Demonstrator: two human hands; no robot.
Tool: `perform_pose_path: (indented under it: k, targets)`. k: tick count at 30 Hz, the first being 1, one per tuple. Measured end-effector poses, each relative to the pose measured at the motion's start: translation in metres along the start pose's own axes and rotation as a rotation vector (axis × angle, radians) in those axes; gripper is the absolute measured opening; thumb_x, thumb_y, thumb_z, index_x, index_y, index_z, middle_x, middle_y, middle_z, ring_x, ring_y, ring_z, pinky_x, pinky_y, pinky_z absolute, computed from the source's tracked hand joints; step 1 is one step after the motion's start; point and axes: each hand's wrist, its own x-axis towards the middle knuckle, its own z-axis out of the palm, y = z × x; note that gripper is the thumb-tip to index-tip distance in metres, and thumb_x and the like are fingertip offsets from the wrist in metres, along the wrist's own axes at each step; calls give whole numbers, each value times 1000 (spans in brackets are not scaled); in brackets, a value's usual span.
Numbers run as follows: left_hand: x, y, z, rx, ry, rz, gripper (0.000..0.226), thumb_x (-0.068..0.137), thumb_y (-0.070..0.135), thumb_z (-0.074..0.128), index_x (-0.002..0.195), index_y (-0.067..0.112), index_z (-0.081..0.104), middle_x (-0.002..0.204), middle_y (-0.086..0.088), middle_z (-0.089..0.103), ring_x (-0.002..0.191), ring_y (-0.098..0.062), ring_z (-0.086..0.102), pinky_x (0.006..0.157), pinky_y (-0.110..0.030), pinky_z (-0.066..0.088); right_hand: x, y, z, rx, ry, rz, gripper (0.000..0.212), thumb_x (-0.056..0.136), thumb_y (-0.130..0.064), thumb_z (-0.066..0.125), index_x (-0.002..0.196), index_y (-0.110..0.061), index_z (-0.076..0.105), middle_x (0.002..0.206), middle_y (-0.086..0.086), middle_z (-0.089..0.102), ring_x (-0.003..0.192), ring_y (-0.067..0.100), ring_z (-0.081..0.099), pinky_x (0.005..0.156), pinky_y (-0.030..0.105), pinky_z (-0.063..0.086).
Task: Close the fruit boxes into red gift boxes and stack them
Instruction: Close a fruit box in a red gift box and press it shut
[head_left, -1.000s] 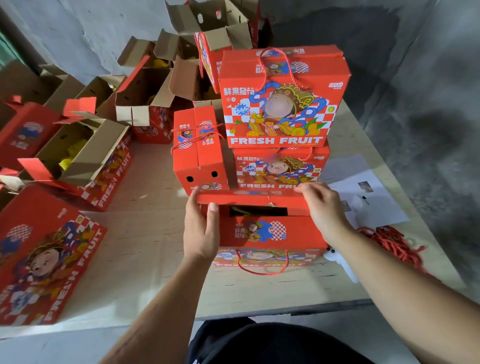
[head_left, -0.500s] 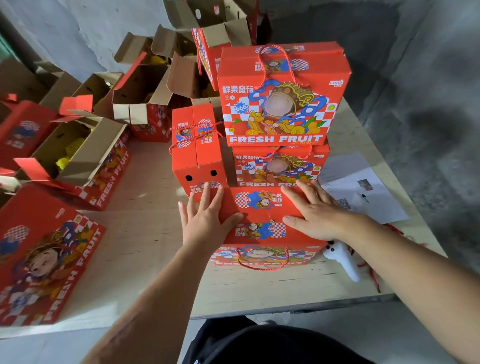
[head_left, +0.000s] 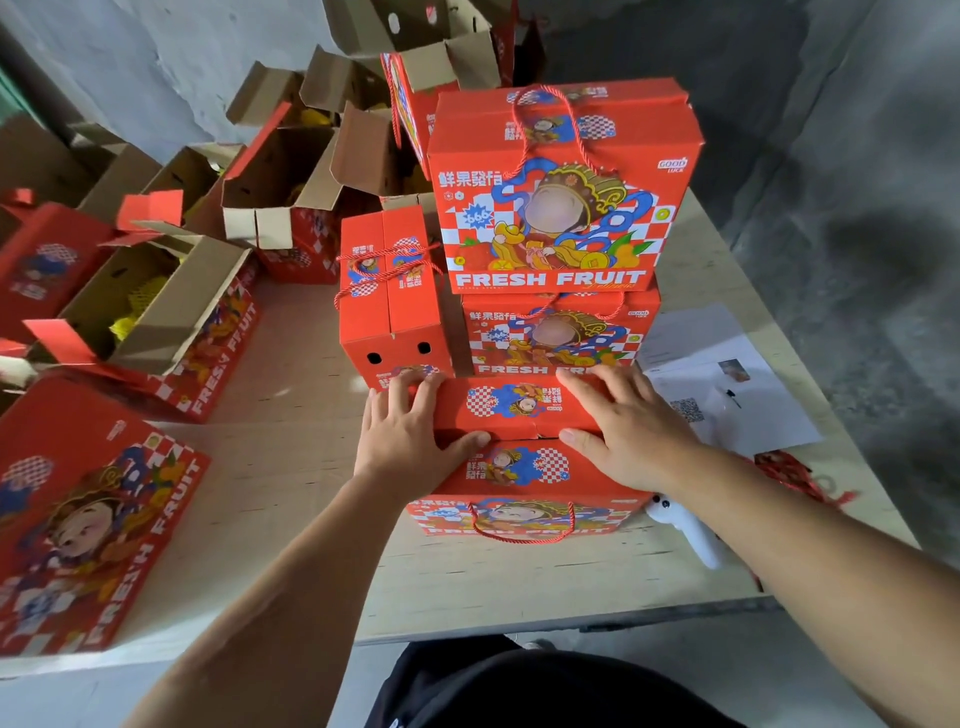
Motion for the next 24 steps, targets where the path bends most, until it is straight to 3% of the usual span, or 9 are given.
perform_pose_path:
  k: [6,10,12,15,18,20,21,22,24]
  targets:
    - [0,-1,-1,-93,6,29,98,81,98,25,155,34,31,155,0,31,143,-34,29,120,-57,26,2,-2,-7,57,-172,55,95,80,-92,29,153,-55,-21,170,2,-11,157,36,-11,127,57,10]
    - [-13,2,-2,-194,241,81,64,96,73,39,140,29,51,141,-1,40,128,-29,38,111,-51,31,-2,3,-12,190,-180,56,109,68,-98,37,151,-60,-22,166,-12,-29,156,34,-17,125,60,8]
    - [-26,5,1,-111,394,196,50,98,68,43,120,26,58,124,-1,46,106,-28,44,94,-43,33,-11,1,-6,251,17,67,116,68,-96,47,159,-48,-8,168,-7,-13,155,33,2,121,60,19]
    - [-45,14,4,-130,399,363,45,100,70,44,105,27,56,107,3,53,92,-25,47,78,-38,34,-25,-4,9,253,446,55,102,74,-72,71,156,-28,32,146,8,32,131,34,41,105,51,44]
    - [-57,22,4,-80,218,442,59,94,77,45,126,28,56,128,7,58,111,-22,53,93,-39,49,-22,-9,6,488,774,198,61,82,-53,77,128,-24,51,111,-3,48,100,13,51,86,21,45]
    - [-58,30,1,1,87,382,83,88,81,50,151,27,44,155,5,46,133,-20,43,110,-39,41,-16,-18,-11,808,797,353,43,87,-62,65,108,-32,42,84,-11,51,72,0,52,64,13,39]
    - [-57,34,0,30,53,353,90,85,79,57,156,27,40,159,5,43,137,-21,41,113,-39,38,-15,-21,-18,833,747,360,38,88,-66,58,100,-36,40,76,-13,52,67,-1,55,57,14,37]
    - [-57,37,-1,49,52,335,92,81,76,65,156,27,42,157,5,46,137,-24,44,113,-40,37,-16,-24,-20,743,671,301,35,89,-69,54,96,-37,42,75,-12,57,69,-3,58,57,13,38]
    - [-56,42,-5,57,95,308,92,71,72,79,148,28,52,144,5,57,127,-28,50,107,-44,39,-27,-29,-19,521,410,81,47,87,-76,51,107,-34,57,102,-10,68,93,-2,62,77,19,48]
